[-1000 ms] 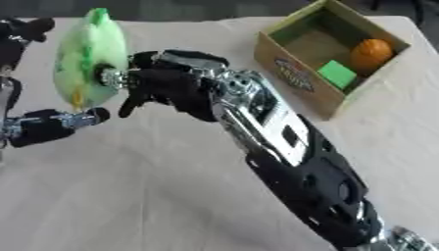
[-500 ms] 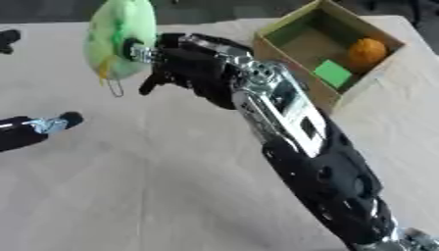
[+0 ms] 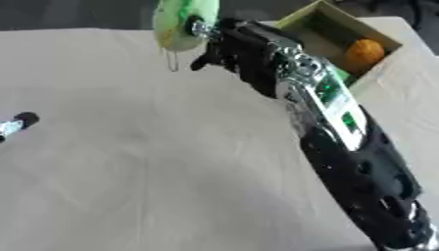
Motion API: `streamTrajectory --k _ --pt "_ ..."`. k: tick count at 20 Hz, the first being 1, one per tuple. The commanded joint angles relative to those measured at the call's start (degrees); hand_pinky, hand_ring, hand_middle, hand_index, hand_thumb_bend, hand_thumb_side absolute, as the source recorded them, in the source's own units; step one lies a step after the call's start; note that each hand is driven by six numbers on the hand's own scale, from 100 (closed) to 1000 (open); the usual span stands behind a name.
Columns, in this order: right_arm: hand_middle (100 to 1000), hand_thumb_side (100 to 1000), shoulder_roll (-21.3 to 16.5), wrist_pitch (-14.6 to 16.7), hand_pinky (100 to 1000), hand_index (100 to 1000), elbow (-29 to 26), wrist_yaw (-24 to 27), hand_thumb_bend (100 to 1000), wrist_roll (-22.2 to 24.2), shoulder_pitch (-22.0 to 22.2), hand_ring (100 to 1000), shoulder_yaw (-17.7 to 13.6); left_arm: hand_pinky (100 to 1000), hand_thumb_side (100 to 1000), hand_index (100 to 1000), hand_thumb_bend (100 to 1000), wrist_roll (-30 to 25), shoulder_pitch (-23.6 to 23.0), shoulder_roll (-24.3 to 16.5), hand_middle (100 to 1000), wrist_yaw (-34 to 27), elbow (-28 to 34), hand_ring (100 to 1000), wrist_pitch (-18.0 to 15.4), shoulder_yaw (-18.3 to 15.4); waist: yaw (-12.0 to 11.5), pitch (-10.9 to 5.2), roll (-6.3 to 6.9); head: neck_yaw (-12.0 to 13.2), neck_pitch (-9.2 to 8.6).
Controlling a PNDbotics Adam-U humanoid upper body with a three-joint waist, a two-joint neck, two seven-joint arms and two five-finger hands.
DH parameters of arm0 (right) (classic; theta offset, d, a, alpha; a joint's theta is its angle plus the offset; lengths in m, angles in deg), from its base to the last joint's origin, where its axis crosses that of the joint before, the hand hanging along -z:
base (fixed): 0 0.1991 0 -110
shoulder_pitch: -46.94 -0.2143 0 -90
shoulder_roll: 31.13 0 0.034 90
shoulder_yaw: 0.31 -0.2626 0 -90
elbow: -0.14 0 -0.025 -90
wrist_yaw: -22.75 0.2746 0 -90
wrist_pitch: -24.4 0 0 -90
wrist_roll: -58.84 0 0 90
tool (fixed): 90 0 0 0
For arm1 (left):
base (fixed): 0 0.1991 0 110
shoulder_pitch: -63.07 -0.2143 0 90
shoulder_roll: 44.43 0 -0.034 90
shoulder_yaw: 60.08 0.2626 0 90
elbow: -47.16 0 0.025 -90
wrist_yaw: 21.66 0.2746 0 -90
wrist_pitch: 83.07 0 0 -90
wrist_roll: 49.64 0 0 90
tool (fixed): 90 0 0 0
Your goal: Pick up the objects with one hand, pass them to the other hand, and then place them into the box on the other side of the table.
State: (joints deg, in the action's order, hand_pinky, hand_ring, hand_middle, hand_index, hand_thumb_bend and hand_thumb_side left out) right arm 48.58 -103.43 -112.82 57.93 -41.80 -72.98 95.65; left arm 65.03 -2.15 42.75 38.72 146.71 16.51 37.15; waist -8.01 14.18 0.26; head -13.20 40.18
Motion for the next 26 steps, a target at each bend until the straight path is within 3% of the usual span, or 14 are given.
streamTrajectory --k 1,9,16,21,26 --pt "287 402 -5.12 1.31 1000 586 1.13 2.32 100 -3.91 0.47 589 -4.03 633 354 764 1000 1.70 -0.27 -2.35 484 -2.99 1.75 617 1.70 -2.21 0.09 -1.27 -0.13 0.21 -0.54" --pt "290 332 -14.18 4.58 1000 588 9.98 4.95 100 -9.91 3.60 590 -9.76 632 362 753 1000 4.88 -1.40 -2.93 479 -5.63 3.43 612 3.52 -4.52 -0.32 -0.60 -0.56 -1.52 -1.70" --pt "295 244 -19.05 6.16 1000 592 16.20 4.74 100 -10.20 3.77 592 -10.72 633 368 754 1000 5.38 -1.23 -2.93 481 -5.55 3.68 613 3.79 -4.85 -0.70 -0.35 -0.73 -2.36 -1.97" --pt "364 225 -21.13 6.55 1000 652 21.30 0.38 100 -7.81 3.26 615 -9.42 634 370 756 1000 5.27 -0.95 -2.86 482 -5.33 3.58 614 3.89 -4.91 -1.30 -0.32 -0.80 -2.62 -2.15" --pt "458 210 -22.45 6.96 1000 742 25.88 -8.51 100 -4.79 2.17 689 -8.14 634 371 756 1000 5.24 -0.62 -2.66 483 -5.16 3.71 615 3.80 -4.84 -1.81 -0.27 -0.83 -2.70 -2.18"
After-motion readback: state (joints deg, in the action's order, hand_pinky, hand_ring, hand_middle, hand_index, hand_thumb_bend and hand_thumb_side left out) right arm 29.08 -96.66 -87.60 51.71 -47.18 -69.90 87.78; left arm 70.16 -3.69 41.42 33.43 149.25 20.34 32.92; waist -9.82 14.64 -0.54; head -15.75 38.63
